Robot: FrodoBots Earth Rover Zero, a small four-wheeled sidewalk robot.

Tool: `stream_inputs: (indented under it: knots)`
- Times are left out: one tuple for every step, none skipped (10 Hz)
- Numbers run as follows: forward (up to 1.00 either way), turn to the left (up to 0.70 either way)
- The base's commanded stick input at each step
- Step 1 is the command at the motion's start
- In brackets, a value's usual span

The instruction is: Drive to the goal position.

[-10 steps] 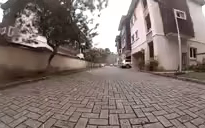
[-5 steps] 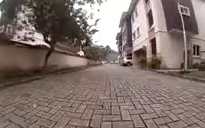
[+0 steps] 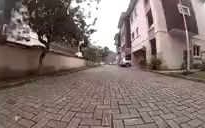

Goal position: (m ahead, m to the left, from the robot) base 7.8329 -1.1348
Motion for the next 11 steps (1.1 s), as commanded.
stream_inputs:
  knots:
    - [0.70, 0.00]
    - [0.70, 0.00]
    - [0.70, 0.00]
    - [0.70, 0.00]
    - [0.70, 0.00]
    - [0.70, 0.00]
    - [0.70, 0.00]
    - [0.70, 0.00]
    - [0.70, 0.00]
    - [0.70, 0.00]
    - [0.70, 0.00]
